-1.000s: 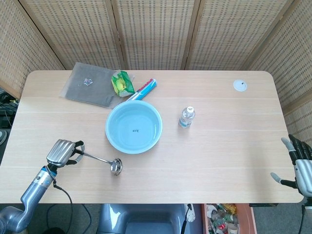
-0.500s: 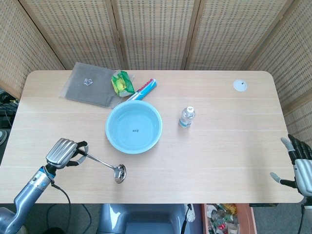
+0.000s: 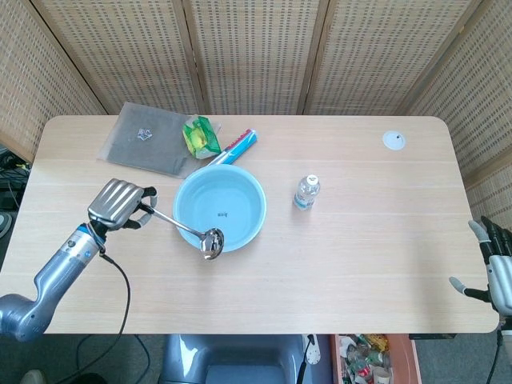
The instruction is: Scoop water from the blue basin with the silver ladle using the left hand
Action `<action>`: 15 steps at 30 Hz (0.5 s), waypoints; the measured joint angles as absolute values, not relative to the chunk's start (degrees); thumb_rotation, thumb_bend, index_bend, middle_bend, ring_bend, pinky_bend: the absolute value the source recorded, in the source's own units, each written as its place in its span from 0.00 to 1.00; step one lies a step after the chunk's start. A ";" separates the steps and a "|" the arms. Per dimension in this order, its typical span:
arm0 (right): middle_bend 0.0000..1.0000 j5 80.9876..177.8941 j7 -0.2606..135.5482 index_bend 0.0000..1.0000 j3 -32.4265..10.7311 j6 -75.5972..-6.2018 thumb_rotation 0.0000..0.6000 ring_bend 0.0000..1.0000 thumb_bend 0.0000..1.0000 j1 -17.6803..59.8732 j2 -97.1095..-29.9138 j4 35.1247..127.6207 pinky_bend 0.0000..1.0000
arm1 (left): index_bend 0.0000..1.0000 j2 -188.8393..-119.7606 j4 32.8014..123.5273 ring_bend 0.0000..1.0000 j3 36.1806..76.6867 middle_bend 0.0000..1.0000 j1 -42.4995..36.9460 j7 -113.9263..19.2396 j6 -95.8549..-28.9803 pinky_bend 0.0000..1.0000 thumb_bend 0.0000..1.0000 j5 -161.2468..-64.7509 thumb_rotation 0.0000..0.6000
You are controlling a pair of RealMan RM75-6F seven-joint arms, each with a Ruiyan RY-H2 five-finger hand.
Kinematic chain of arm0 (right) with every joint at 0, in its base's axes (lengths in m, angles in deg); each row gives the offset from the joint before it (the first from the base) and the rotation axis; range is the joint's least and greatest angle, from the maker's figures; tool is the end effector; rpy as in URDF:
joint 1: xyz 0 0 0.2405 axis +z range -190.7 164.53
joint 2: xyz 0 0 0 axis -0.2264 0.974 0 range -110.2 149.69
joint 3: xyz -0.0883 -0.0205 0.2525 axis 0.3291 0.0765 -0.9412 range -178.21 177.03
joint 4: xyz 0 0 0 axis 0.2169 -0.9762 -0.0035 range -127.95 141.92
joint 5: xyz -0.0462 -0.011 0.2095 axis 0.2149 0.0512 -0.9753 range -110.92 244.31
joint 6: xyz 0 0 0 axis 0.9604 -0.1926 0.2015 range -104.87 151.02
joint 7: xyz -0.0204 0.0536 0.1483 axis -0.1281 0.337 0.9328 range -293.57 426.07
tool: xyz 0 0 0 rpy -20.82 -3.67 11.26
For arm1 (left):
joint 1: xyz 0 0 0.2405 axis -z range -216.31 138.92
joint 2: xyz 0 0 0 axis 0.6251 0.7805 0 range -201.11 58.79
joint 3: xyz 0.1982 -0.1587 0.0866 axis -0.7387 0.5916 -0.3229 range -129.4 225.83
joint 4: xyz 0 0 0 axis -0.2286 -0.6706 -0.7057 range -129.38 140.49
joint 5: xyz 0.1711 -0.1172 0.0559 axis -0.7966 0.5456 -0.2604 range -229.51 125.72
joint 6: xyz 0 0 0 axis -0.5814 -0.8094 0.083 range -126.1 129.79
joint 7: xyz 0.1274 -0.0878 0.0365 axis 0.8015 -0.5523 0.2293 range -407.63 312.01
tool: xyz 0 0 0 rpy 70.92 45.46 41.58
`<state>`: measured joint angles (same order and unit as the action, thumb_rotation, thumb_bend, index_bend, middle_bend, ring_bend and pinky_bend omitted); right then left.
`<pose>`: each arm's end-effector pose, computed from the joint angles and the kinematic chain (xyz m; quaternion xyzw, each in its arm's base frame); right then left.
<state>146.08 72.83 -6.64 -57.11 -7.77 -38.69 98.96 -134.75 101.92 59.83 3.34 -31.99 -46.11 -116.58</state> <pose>-0.3458 -0.2116 0.1998 0.5560 -0.4199 0.3752 0.6114 -0.1724 0.3842 0.1005 -0.7623 -0.3349 -0.3235 0.4496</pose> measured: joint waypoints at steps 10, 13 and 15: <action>0.00 142.82 71.99 0.00 -7.73 -54.73 1.00 0.00 0.00 -6.86 -38.97 98.55 0.00 | 0.96 -138.33 94.89 1.00 60.51 0.99 18.08 -14.49 -39.97 1.00 0.58 -90.03 1.00; 0.00 142.48 71.69 0.00 -7.86 -54.52 1.00 0.00 0.00 -6.73 -39.09 98.42 0.00 | 0.96 -141.13 90.84 1.00 59.40 0.99 22.33 -10.04 -39.33 1.00 0.58 -83.16 1.00; 0.00 142.21 71.57 0.00 -7.94 -54.46 1.00 0.00 0.00 -6.71 -39.13 98.36 0.00 | 0.96 -143.06 88.38 1.00 58.50 0.99 24.91 -7.06 -39.16 1.00 0.58 -79.32 1.00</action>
